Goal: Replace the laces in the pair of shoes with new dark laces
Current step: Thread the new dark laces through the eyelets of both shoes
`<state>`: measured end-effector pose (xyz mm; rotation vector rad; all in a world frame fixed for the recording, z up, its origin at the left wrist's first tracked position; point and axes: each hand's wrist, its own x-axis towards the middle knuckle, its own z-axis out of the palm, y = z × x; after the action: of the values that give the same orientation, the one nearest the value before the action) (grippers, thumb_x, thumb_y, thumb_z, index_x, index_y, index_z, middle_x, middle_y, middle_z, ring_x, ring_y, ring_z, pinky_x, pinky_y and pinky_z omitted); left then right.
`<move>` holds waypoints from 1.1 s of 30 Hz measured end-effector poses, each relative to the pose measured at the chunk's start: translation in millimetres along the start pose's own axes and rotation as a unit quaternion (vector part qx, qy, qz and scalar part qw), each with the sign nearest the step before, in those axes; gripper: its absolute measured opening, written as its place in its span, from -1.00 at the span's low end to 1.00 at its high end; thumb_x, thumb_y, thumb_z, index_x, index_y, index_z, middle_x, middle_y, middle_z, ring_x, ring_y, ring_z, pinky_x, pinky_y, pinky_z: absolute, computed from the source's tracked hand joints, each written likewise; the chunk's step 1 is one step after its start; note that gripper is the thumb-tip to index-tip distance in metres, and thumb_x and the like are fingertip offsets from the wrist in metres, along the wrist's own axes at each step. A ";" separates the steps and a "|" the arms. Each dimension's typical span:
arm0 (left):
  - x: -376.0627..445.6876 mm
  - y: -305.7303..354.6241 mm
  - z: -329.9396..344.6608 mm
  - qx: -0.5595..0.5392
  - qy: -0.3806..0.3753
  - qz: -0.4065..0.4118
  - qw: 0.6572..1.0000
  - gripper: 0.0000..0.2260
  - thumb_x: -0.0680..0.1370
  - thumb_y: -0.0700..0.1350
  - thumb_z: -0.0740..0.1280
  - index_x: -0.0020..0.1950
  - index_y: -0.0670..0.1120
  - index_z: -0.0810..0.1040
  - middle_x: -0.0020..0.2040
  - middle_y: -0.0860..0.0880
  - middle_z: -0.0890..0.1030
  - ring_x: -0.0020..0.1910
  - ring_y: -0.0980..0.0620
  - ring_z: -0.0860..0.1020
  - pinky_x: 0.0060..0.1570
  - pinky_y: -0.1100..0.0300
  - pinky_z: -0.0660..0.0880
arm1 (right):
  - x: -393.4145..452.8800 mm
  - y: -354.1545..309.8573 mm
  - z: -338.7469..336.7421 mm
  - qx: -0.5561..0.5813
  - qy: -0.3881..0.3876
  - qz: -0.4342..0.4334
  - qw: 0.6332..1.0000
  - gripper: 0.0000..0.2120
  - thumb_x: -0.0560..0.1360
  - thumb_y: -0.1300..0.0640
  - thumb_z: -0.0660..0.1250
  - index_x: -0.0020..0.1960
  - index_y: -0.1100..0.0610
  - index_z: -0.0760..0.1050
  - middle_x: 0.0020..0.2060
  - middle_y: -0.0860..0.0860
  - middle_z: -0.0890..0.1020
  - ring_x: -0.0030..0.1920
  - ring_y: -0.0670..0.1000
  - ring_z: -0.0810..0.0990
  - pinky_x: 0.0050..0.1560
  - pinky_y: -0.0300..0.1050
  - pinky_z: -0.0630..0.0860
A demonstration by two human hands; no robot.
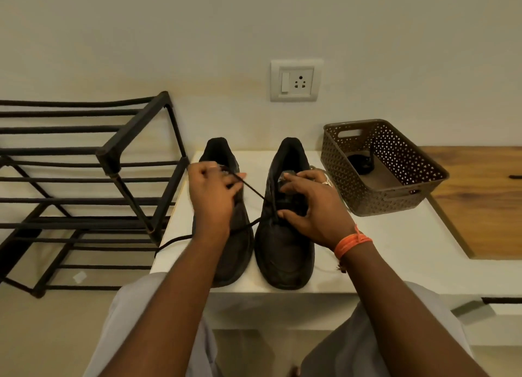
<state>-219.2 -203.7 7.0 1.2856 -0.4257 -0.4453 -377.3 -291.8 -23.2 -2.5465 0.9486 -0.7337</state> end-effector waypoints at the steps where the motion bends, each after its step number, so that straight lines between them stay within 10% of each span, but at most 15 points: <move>1: 5.6 9.3 -4.1 -0.082 0.027 -0.040 0.995 -0.90 0.68 -0.17 0.07 0.06 -0.09 0.36 -0.13 -0.05 0.47 -0.25 0.02 0.65 -0.13 0.11 0.62 | -1.3 -0.8 -3.6 0.002 -0.002 -0.001 1.000 -0.54 0.36 -0.03 0.53 0.21 0.04 0.57 0.37 -0.07 0.48 0.41 -0.06 0.25 0.39 -0.12 0.21; 5: 25.0 29.5 -38.3 -0.118 0.129 0.059 0.983 -0.91 0.66 -0.13 0.11 0.01 -0.04 0.39 -0.23 0.02 0.40 -0.42 0.18 0.36 -0.41 0.30 0.35 | -6.0 -3.4 -8.0 -0.007 -0.051 0.014 0.999 -0.36 0.29 -0.08 0.57 0.31 0.05 0.51 0.46 -0.07 0.35 0.52 -0.08 0.07 0.45 -0.13 0.08; 10: 24.6 15.0 -43.3 0.315 -0.031 0.190 0.929 -0.91 0.61 0.03 0.22 0.09 0.07 0.43 0.01 0.09 0.52 -0.04 0.09 0.53 -0.05 0.19 0.48 | -15.4 0.6 1.4 -0.004 0.015 0.088 0.996 -0.29 0.12 -0.16 0.64 0.23 -0.10 0.53 0.57 -0.01 -0.22 0.53 0.07 -0.34 0.41 -0.04 0.00; 13: 11.3 -5.0 -24.4 0.515 -0.220 0.179 0.809 -0.77 0.60 0.13 0.21 0.18 0.09 0.49 0.06 0.09 0.58 0.08 0.05 0.51 0.18 0.05 0.37 | -21.7 -1.8 6.9 0.069 -0.039 0.137 0.987 -0.15 0.12 -0.17 0.64 0.34 -0.22 0.37 0.55 -0.01 0.00 0.53 0.18 0.08 0.46 0.07 0.24; 18: -6.8 -23.6 3.6 0.648 -0.287 0.225 0.668 -0.69 0.63 0.18 0.08 0.10 0.06 0.53 0.08 0.03 0.56 0.19 -0.03 0.39 0.20 -0.03 0.18 | -25.8 -0.9 10.1 0.145 -0.022 0.129 0.981 -0.10 0.14 -0.11 0.64 0.39 -0.20 0.31 0.35 -0.04 0.41 0.32 0.02 0.42 0.33 0.07 0.45; 20: -6.7 -22.9 6.4 0.616 -0.271 0.224 0.705 -0.73 0.64 0.13 0.10 -0.02 0.07 0.54 0.02 0.04 0.55 0.15 -0.02 0.40 0.15 -0.01 0.16 | -25.3 0.4 11.0 0.133 -0.012 0.129 0.983 -0.10 0.09 -0.25 0.57 0.36 -0.28 0.29 0.34 -0.06 0.44 0.33 0.05 0.42 0.32 0.19 0.42; 25: 7.6 1.7 -14.9 0.235 0.063 0.124 0.962 -0.79 0.64 0.05 0.13 -0.12 0.05 0.47 0.03 -0.01 0.49 0.07 0.02 0.48 0.32 0.00 0.19 | -25.7 -0.2 1.9 0.069 -0.027 0.157 0.985 -0.13 0.15 -0.20 0.61 0.37 -0.28 0.30 0.43 -0.10 0.37 0.48 0.10 0.24 0.47 0.36 -0.05; 29: 13.4 4.8 -37.7 0.351 0.150 0.105 0.918 -0.86 0.59 0.03 0.22 -0.07 0.00 0.48 0.17 -0.06 0.48 0.26 -0.08 0.39 0.31 -0.05 0.16 | -25.2 -1.0 3.0 0.084 -0.026 0.155 0.984 -0.13 0.11 -0.23 0.60 0.35 -0.29 0.31 0.41 -0.08 0.40 0.46 0.11 0.29 0.43 0.37 0.09; 33: -4.1 -7.1 -22.1 0.491 -0.036 0.236 0.838 -0.79 0.56 -0.01 0.28 0.19 0.04 0.47 0.29 -0.02 0.41 0.36 -0.07 0.27 0.31 -0.04 0.11 | -27.4 -1.5 4.5 0.141 -0.023 0.161 0.977 -0.12 0.09 -0.21 0.61 0.33 -0.32 0.30 0.42 -0.02 0.40 0.41 0.13 0.35 0.38 0.28 0.33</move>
<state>-211.3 -185.1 -5.1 2.0678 -1.0961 0.2074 -391.7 -271.6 -35.8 -2.0927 1.1185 -0.6574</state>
